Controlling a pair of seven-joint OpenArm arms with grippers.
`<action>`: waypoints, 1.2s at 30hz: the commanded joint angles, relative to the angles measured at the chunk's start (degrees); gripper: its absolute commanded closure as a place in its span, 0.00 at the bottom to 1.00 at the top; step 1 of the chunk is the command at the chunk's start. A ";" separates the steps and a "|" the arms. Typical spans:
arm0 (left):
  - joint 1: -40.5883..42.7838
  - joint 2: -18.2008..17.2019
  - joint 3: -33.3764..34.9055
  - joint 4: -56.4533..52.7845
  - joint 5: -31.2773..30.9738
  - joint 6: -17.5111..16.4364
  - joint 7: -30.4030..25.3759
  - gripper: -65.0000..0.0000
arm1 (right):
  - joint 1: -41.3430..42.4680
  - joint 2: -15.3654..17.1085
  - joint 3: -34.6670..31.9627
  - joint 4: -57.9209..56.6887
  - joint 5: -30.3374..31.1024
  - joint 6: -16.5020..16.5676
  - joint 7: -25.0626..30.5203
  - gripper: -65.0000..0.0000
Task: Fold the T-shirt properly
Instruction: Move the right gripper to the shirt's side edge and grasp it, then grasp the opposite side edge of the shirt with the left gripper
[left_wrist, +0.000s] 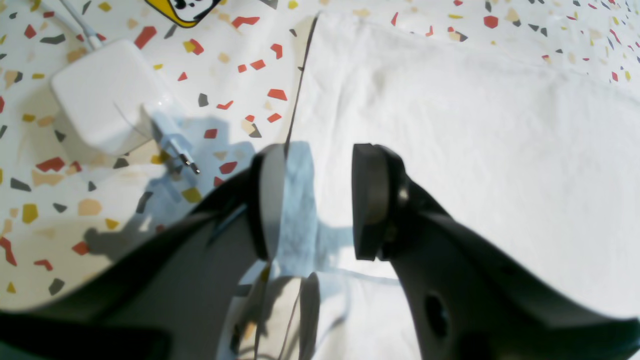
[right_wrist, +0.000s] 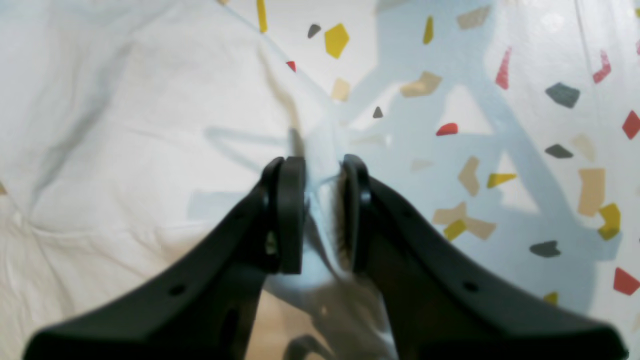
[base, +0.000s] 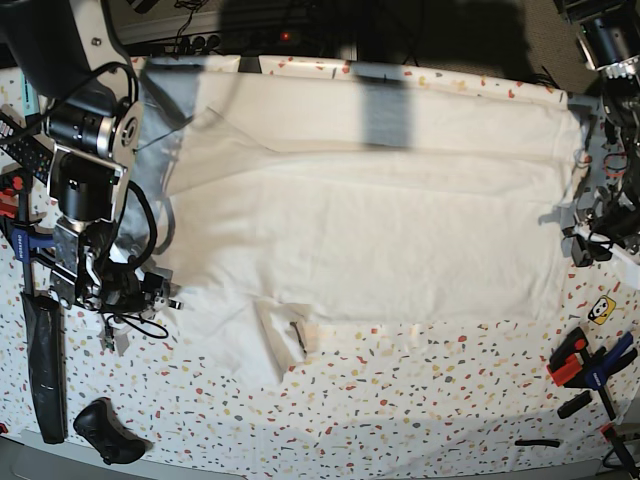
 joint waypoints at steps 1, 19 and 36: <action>-0.96 -0.85 -0.28 1.03 -0.79 0.00 -1.38 0.66 | 1.66 0.50 -0.02 0.63 0.70 0.37 -0.87 0.82; -1.01 -0.52 -0.26 1.03 -5.38 -0.04 -1.38 0.75 | 2.05 10.36 0.02 0.68 23.04 6.56 -9.64 1.00; -13.33 0.39 16.81 -7.85 10.84 3.87 -9.77 0.56 | 2.19 10.32 0.02 0.68 23.43 7.86 -9.62 1.00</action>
